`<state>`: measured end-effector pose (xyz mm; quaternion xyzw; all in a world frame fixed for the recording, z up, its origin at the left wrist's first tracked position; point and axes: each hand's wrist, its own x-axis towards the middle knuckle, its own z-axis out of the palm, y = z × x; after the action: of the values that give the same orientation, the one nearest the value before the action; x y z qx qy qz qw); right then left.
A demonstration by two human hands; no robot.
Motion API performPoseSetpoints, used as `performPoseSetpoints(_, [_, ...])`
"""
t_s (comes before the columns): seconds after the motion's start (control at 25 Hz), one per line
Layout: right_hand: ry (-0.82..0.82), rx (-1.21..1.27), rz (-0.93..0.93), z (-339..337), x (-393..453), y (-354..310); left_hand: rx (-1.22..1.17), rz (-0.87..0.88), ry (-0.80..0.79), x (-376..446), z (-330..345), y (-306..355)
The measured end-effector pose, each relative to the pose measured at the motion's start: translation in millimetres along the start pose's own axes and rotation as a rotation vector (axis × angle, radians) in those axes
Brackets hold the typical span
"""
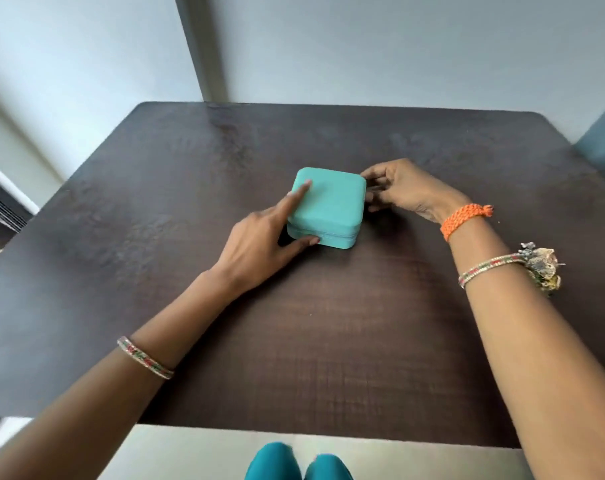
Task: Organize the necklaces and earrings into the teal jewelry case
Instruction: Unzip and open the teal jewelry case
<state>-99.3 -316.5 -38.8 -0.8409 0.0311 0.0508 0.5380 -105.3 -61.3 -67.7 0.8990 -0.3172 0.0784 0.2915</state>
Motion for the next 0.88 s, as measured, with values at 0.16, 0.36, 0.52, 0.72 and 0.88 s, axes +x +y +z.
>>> performPoseSetpoints(0.16, [0.104,0.140,0.080,7.2,-10.8,-6.3,0.007,0.007,-0.001,-8.1,-1.5,9.2])
performPoseSetpoints(0.36, [0.614,0.061,-0.021,49.1,-31.2,7.2,-0.013,-0.088,0.032,-11.2,0.1,19.9])
performPoseSetpoints(0.52, [0.841,-0.061,-0.068,71.3,-58.6,6.7,-0.003,-0.097,0.061,-21.7,8.7,34.0])
performPoseSetpoints(0.72, [0.891,-0.115,-0.020,83.6,-84.4,5.5,-0.054,-0.167,0.089,-35.9,7.8,47.3])
performPoseSetpoints(0.88, [0.857,-0.169,-0.045,95.9,-110.1,5.1,-0.060,-0.236,0.139,-40.7,6.6,57.7])
